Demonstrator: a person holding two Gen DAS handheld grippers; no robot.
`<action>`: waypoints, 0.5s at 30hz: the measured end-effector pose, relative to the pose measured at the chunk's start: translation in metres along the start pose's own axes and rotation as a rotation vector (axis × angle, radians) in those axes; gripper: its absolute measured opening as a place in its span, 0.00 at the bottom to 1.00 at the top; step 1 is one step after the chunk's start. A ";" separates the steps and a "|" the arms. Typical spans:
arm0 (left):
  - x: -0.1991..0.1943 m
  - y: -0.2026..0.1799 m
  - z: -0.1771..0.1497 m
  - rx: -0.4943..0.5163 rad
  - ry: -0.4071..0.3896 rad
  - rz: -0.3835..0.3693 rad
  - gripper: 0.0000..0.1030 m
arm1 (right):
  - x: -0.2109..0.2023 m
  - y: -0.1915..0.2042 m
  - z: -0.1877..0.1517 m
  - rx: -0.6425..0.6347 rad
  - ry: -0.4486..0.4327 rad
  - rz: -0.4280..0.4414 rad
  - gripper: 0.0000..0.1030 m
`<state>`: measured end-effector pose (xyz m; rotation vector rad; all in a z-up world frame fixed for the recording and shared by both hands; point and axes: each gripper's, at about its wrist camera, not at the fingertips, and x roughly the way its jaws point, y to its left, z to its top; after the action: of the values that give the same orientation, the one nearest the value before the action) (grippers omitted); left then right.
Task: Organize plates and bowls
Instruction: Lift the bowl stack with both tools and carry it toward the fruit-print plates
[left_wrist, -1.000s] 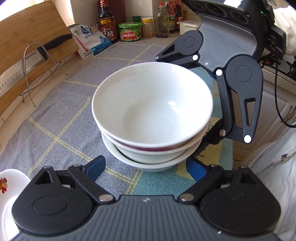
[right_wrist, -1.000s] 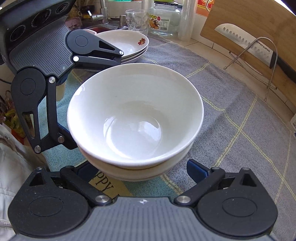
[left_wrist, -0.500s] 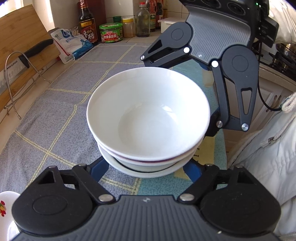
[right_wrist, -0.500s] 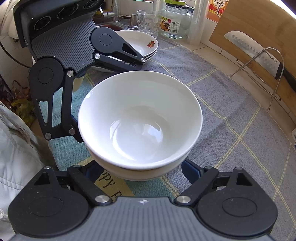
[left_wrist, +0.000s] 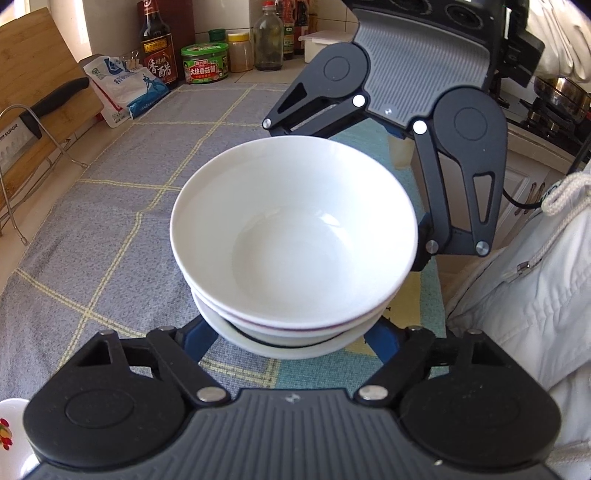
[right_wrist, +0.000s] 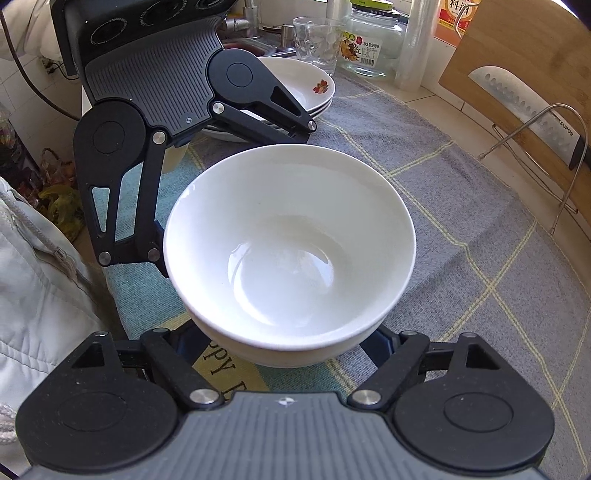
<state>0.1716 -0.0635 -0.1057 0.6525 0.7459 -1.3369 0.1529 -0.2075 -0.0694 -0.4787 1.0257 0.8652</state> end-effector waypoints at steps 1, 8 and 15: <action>0.000 0.000 0.001 -0.001 0.002 0.003 0.82 | 0.000 0.000 0.000 0.005 0.000 0.000 0.86; -0.003 0.002 0.001 -0.026 0.003 -0.004 0.82 | -0.002 0.002 0.005 -0.002 0.005 -0.001 0.85; -0.026 0.002 -0.003 -0.074 -0.028 0.040 0.81 | -0.010 0.004 0.027 -0.060 -0.006 0.020 0.85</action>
<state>0.1713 -0.0452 -0.0864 0.5854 0.7522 -1.2732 0.1617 -0.1902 -0.0486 -0.5170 1.0022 0.9164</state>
